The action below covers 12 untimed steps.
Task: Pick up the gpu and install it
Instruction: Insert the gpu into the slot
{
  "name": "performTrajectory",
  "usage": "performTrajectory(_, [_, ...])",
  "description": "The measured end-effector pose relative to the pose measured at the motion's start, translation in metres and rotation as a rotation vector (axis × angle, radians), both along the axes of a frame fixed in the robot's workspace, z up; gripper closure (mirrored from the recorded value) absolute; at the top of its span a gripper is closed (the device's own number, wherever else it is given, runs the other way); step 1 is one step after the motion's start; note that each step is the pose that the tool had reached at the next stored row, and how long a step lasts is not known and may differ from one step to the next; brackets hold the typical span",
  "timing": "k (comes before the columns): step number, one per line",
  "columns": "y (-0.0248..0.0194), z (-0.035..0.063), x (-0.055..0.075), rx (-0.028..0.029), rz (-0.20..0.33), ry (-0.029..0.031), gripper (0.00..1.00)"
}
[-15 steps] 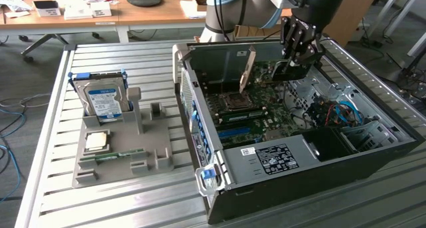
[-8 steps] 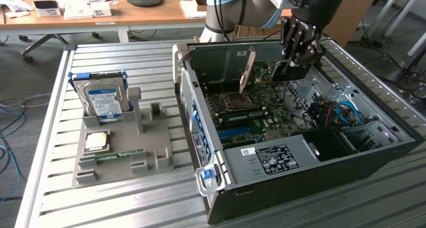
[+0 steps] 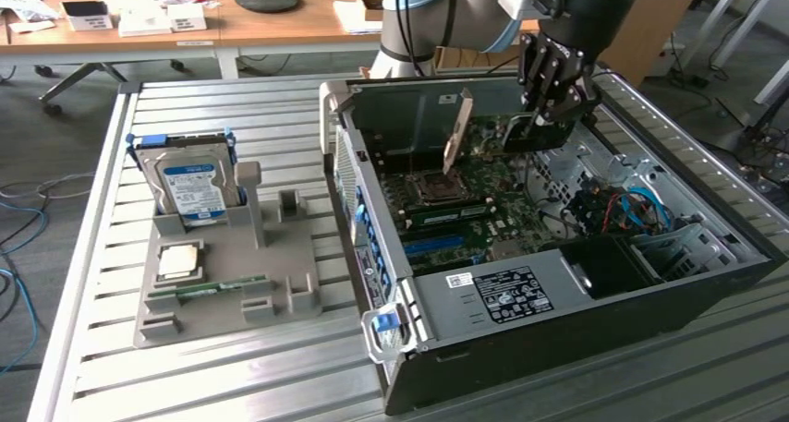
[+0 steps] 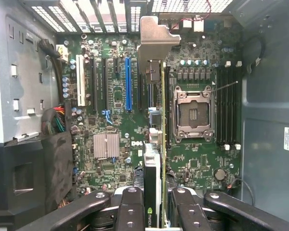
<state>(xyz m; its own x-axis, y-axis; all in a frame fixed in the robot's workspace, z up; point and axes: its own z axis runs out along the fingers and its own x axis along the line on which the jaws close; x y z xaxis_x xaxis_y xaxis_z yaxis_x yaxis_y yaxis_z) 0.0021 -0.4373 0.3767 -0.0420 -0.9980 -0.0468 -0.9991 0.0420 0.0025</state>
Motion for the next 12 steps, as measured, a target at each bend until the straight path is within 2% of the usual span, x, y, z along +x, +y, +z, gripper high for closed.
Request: performTrajectory(12, [0.0000, -0.0035, 0.0000, 0.0003, 0.000, 0.0000, 0.73])
